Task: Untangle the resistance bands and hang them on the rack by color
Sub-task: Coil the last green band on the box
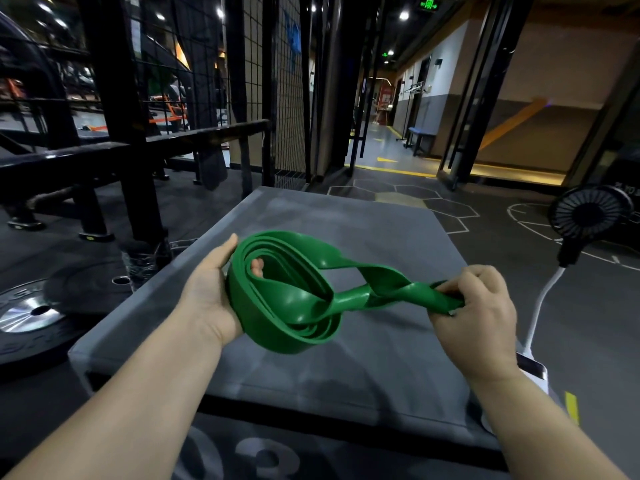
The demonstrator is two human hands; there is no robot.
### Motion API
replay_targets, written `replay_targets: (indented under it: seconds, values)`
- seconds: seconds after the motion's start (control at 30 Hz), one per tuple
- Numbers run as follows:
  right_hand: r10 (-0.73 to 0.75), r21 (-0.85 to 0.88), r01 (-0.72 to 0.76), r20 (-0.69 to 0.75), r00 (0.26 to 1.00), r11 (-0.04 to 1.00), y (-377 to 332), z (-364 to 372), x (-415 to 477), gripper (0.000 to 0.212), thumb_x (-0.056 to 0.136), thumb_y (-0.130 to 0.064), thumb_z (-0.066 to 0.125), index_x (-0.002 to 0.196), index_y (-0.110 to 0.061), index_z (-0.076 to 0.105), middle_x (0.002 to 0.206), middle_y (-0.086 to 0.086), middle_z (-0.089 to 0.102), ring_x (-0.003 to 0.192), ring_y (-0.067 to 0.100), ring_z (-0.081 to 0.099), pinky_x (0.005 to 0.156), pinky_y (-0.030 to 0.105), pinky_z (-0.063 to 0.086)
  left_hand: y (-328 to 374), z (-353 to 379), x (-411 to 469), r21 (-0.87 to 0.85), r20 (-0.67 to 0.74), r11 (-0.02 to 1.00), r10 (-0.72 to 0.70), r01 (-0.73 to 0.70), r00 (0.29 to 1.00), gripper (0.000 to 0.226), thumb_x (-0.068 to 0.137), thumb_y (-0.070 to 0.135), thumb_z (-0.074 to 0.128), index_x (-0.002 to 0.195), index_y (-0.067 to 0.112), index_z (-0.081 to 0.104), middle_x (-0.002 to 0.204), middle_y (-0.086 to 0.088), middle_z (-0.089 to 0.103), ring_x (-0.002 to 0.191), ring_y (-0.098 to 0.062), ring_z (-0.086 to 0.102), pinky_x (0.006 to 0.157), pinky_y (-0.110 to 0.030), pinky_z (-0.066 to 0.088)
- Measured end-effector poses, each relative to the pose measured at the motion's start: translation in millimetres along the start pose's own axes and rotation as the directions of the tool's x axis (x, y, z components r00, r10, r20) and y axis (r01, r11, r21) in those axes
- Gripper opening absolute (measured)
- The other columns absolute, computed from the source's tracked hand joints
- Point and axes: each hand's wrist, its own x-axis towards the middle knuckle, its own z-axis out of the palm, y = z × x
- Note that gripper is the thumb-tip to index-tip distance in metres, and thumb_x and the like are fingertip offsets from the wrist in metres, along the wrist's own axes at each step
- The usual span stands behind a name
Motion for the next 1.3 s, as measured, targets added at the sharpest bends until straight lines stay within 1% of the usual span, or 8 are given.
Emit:
replay_targets:
  seconds: [0.17,0.3,0.5,0.7,0.83,1.03,1.13,1.3]
  values:
    - [-0.064,0.008,0.064,0.184,0.981,0.998,-3.4,6.7,-6.5,0.033,0.055,0.002,0.086,0.071,-0.011,0.060,0.117,0.017,0.052,0.113,0.038,0.048,0.095,0.025,0.026,-4.3,5.4,-7.4,-0.009,0.087,0.998,0.060,-0.059,0.994,0.040,0.073,0.030,0.068,0.104,0.004,0.063,0.072,-0.005,0.064,0.053,-0.011,0.063,0.048,-0.021,0.053]
    - [0.179,0.163,-0.326,0.575,0.798,0.931,-8.0,10.5,-11.5,0.038,0.069,-0.010,0.081,0.073,-0.031,0.049,0.100,0.002,0.065,0.089,0.021,0.063,0.080,0.021,0.046,-3.8,6.4,-8.9,0.023,0.115,0.988,0.148,-0.152,0.982,0.032,0.074,0.029,0.065,0.095,0.006,0.065,0.068,-0.003,0.065,0.055,-0.008,0.062,0.052,-0.019,0.054]
    - [0.164,0.521,-0.850,0.847,0.505,-0.075,-10.1,12.7,-11.3,0.067,0.047,-0.024,0.089,0.101,-0.012,0.051,0.105,0.016,0.065,0.085,0.028,0.067,0.073,0.042,0.059,-9.8,5.1,-9.7,0.053,0.154,0.992,0.102,-0.111,0.983,0.032,0.073,0.030,0.067,0.093,0.005,0.064,0.068,-0.002,0.061,0.054,-0.009,0.059,0.050,-0.019,0.052]
    - [0.246,0.429,-0.882,0.892,0.379,-0.196,-13.8,8.6,-7.8,0.055,0.048,-0.036,0.090,0.089,-0.005,0.070,0.088,0.017,0.064,0.077,0.028,0.066,0.071,0.035,0.057,-22.2,8.0,-11.7,0.140,0.215,0.989,0.024,-0.056,0.976,0.036,0.060,0.030,0.082,0.080,0.004,0.066,0.065,-0.004,0.060,0.050,-0.012,0.060,0.049,-0.020,0.052]
    - [0.165,0.324,-0.944,0.929,0.330,0.063,-15.2,-0.3,-8.2,0.045,0.046,-0.020,0.090,0.079,-0.005,0.065,0.076,0.013,0.066,0.061,0.019,0.066,0.058,0.026,0.055,-14.3,7.8,-10.3,0.153,0.121,0.979,0.115,-0.133,0.986,0.023,0.070,0.028,0.065,0.081,0.008,0.066,0.063,-0.002,0.061,0.049,-0.010,0.058,0.049,-0.019,0.052]
    - [0.210,0.515,-0.797,0.781,0.588,0.315,-8.5,-5.8,-2.3,0.022,0.063,-0.004,0.069,0.068,-0.023,0.058,0.065,0.004,0.056,0.061,0.021,0.053,0.057,0.028,0.042,3.5,1.1,-6.9,0.106,0.003,0.973,0.206,-0.205,0.978,0.018,0.084,0.029,0.064,0.081,0.011,0.065,0.064,0.000,0.062,0.050,-0.008,0.058,0.049,-0.019,0.052]
    - [0.173,0.250,-0.295,0.414,0.893,0.922,13.7,-6.2,1.8,0.038,0.072,0.000,0.079,0.073,-0.030,0.056,0.073,-0.006,0.056,0.066,0.021,0.053,0.063,0.032,0.044,3.5,3.3,-8.7,0.018,-0.045,0.980,0.200,-0.199,0.979,0.021,0.090,0.029,0.062,0.076,0.013,0.066,0.063,0.000,0.062,0.048,-0.008,0.059,0.047,-0.018,0.051]
    - [-0.262,-0.011,0.280,0.316,0.912,0.960,-3.2,3.0,-9.8,0.038,0.072,-0.005,0.078,0.092,-0.026,0.055,0.089,-0.004,0.051,0.073,0.026,0.054,0.055,0.027,0.039,-8.8,7.7,-7.1,0.024,-0.033,0.980,0.197,-0.196,0.980,0.023,0.092,0.028,0.061,0.076,0.013,0.067,0.067,0.000,0.064,0.048,-0.009,0.060,0.048,-0.019,0.052]
